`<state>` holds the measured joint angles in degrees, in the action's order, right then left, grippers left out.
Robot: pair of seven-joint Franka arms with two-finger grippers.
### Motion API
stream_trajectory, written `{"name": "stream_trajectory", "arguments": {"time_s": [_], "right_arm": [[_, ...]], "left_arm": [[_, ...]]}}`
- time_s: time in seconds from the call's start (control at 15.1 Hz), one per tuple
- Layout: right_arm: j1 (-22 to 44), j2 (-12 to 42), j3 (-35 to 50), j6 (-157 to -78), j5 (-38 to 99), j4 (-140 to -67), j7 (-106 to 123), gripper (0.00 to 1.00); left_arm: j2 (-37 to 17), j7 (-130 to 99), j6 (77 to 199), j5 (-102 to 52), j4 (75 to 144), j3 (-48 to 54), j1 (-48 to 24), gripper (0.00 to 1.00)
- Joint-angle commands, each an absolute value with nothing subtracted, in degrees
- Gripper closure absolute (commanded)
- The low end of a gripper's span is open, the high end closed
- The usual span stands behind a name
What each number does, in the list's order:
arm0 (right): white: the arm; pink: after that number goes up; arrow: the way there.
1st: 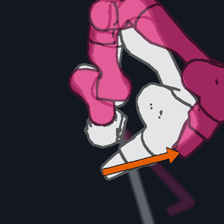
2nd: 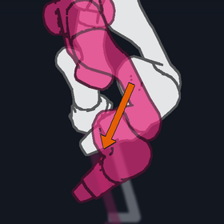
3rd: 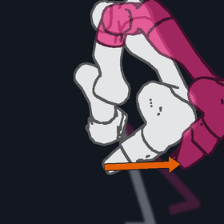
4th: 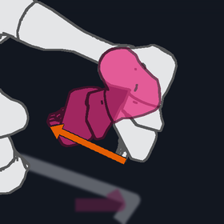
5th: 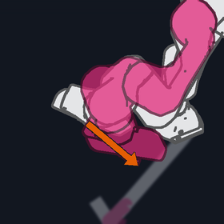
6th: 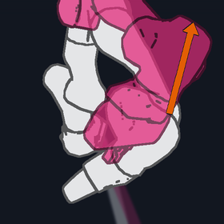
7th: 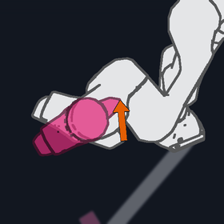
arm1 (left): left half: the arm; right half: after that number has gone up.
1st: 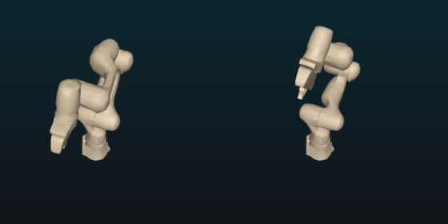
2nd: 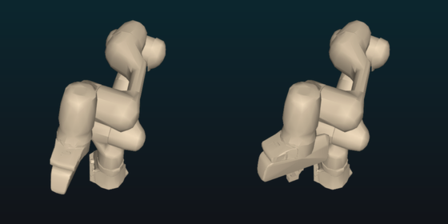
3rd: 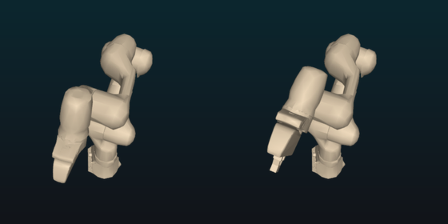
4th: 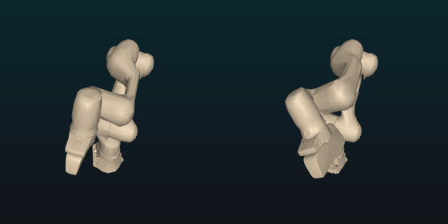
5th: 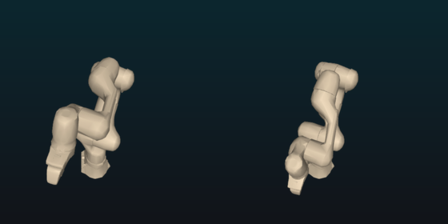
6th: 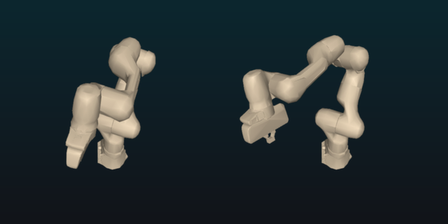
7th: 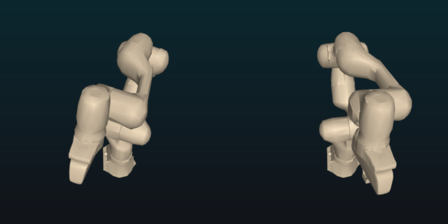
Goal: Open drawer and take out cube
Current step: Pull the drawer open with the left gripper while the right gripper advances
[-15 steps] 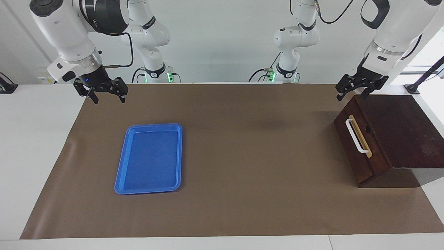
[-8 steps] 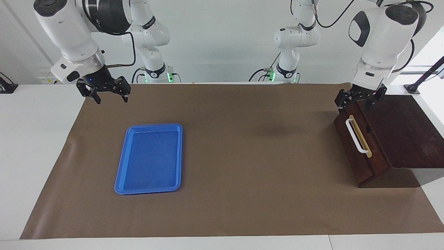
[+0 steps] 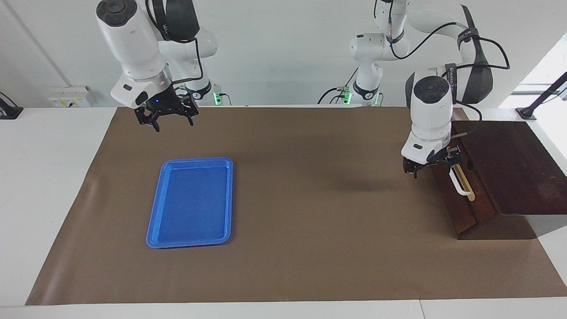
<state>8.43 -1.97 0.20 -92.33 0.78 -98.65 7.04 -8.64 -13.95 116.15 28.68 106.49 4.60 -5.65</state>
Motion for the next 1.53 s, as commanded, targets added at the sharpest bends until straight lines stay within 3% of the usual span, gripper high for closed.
{"name": "stream_trajectory", "arguments": {"time_s": [0.0, 0.53, 0.86, 1.46], "right_arm": [[8.3, -4.2, 0.1, -95.6, 4.2, -102.2, 15.2, 0.00], [8.2, -4.2, 0.0, -104.2, 16.8, -106.8, 47.9, 0.00], [7.6, 0.1, 0.0, -107.1, 30.9, -107.3, 70.4, 0.00], [13.1, 6.2, 0.0, -110.6, 51.9, -108.6, 96.7, 0.00]], "left_arm": [[-7.1, -13.8, 122.1, 30.8, 111.5, 4.6, -2.7, 0.00], [-7.6, -11.6, 130.1, 30.9, 115.4, 4.6, 2.3, 0.00], [-9.7, -12.0, 131.7, 30.8, 116.0, 4.6, 2.1, 0.00], [-10.9, -19.1, 128.9, 29.6, 112.9, 4.8, -8.0, 0.00]]}}
